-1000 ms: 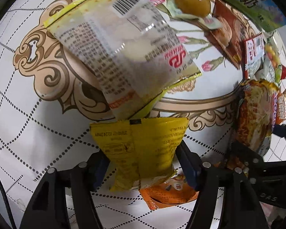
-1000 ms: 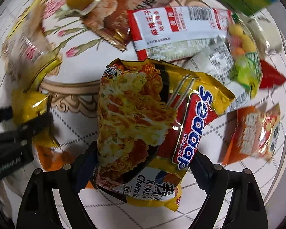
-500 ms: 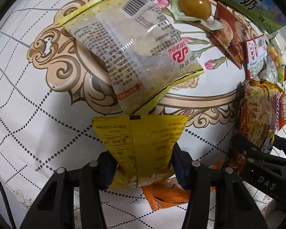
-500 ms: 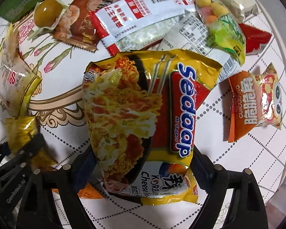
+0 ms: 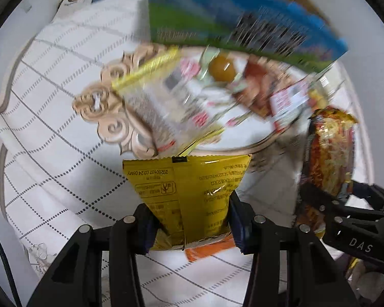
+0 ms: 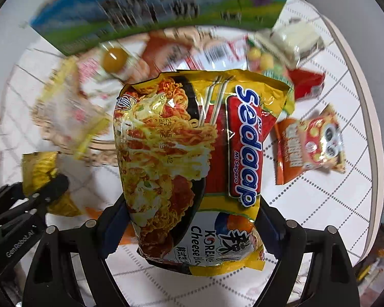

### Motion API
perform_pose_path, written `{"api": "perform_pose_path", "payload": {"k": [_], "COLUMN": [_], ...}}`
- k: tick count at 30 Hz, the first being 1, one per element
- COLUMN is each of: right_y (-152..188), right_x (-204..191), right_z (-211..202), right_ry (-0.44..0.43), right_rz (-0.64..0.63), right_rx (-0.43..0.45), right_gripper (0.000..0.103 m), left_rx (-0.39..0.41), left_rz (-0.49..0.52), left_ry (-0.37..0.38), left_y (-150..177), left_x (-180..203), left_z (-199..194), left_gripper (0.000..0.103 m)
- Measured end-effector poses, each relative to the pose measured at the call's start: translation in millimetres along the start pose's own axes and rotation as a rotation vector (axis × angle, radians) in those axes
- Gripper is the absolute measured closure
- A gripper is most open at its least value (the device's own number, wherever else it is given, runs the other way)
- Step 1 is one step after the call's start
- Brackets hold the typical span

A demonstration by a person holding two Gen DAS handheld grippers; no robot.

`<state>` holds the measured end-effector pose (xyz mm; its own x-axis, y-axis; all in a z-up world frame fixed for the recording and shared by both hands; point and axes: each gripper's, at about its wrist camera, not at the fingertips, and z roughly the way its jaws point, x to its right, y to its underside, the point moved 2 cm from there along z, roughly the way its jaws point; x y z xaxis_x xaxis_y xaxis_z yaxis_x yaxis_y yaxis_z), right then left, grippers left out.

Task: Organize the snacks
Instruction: 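Carry both packets into the cardboard box and open both tools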

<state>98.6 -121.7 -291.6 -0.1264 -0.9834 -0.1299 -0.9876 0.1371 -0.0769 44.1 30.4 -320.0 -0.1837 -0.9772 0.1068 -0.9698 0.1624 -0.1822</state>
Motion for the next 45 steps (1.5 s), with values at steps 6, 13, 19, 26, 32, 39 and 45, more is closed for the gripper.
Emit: {"api": "perform_pose_path", "payload": {"k": [6, 13, 19, 26, 32, 39, 45], "right_y": [-6, -74, -167, -254, -262, -275, -264], "right_x": [28, 83, 129, 161, 175, 187, 196], "right_z": [-78, -158, -174, -131, -76, -45, -49], "right_ry": [-0.132, -0.21, -0.164, -0.129, -0.133, -0.13, -0.124], "right_rz": [-0.044, -0.092, -0.12, -0.106, -0.1, -0.136, -0.138], "right_rx": [0.054, 0.123, 0.139, 0.021, -0.082, -0.151, -0.138], "right_gripper": [0.014, 0.014, 0.014, 0.014, 0.014, 0.011, 0.004], "left_rx": [0.063, 0.103, 0.067, -0.054, -0.15, -0.19, -0.156], "left_rz": [-0.024, -0.049, -0.08, -0.113, -0.139, -0.119, -0.1], "left_ry": [0.094, 0.141, 0.112, 0.07, 0.054, 0.022, 0.015], "left_y": [-55, -174, -284, -374, -400, -411, -413], "left_x": [26, 46, 54, 44, 28, 22, 19], "left_z": [-66, -102, -79, -8, 43, 61, 51], "left_gripper": [0.059, 0.059, 0.059, 0.059, 0.058, 0.037, 0.014]}}
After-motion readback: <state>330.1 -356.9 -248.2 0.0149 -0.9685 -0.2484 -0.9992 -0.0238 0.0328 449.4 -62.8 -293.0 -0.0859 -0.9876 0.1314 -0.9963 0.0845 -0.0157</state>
